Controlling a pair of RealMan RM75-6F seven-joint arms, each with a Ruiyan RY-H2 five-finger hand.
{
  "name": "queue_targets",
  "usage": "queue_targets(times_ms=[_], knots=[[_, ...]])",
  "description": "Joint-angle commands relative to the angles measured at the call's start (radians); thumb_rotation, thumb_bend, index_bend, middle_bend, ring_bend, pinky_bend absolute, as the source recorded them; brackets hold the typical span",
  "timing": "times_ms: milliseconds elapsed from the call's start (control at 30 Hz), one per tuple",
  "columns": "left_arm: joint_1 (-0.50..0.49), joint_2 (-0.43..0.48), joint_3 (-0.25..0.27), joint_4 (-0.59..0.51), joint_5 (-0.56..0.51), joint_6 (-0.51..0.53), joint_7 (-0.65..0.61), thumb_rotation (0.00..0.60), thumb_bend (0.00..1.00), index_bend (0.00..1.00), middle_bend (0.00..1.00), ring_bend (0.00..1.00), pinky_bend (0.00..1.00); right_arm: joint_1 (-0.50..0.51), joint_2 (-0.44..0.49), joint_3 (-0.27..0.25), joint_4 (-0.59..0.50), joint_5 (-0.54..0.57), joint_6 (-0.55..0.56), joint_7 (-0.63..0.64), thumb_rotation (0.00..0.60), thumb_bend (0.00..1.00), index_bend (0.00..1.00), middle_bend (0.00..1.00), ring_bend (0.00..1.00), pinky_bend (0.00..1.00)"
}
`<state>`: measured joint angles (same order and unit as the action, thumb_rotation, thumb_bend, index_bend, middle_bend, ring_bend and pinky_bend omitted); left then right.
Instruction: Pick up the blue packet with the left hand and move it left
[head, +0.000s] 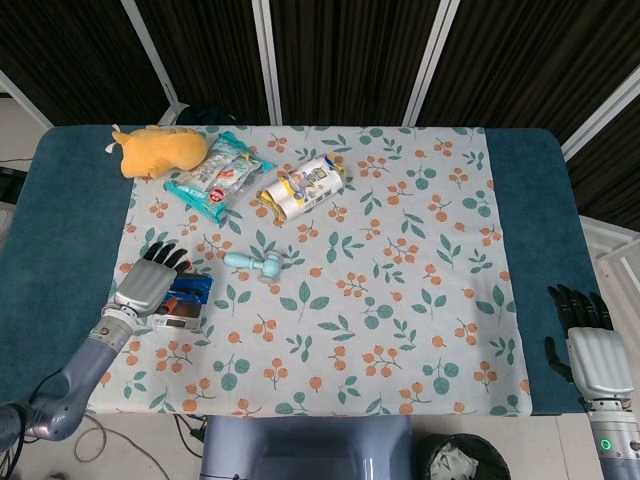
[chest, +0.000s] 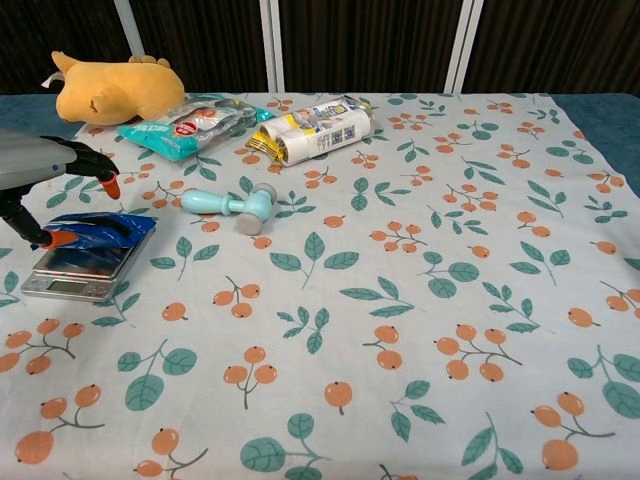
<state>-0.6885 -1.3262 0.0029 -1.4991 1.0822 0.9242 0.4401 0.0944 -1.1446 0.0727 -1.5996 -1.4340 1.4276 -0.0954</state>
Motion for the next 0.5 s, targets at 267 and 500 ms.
queue_targets(times_ms=[267,500], knots=[[-0.001,0.054,-0.028,-0.132,-0.055,0.040,0.066,0.600,0.20,0.05,0.02,0.00,0.00,-0.006,0.000,0.010,-0.006,0.016,0.013,-0.006,0.600,0.59,0.00,0.09,0.09,0.00],[0.100,0.162,-0.048,-0.304,0.085,0.279,0.011,0.600,0.20,0.06,0.02,0.00,0.00,-0.006,0.002,0.009,-0.009,0.015,0.010,-0.005,0.600,0.59,0.00,0.09,0.09,0.00]])
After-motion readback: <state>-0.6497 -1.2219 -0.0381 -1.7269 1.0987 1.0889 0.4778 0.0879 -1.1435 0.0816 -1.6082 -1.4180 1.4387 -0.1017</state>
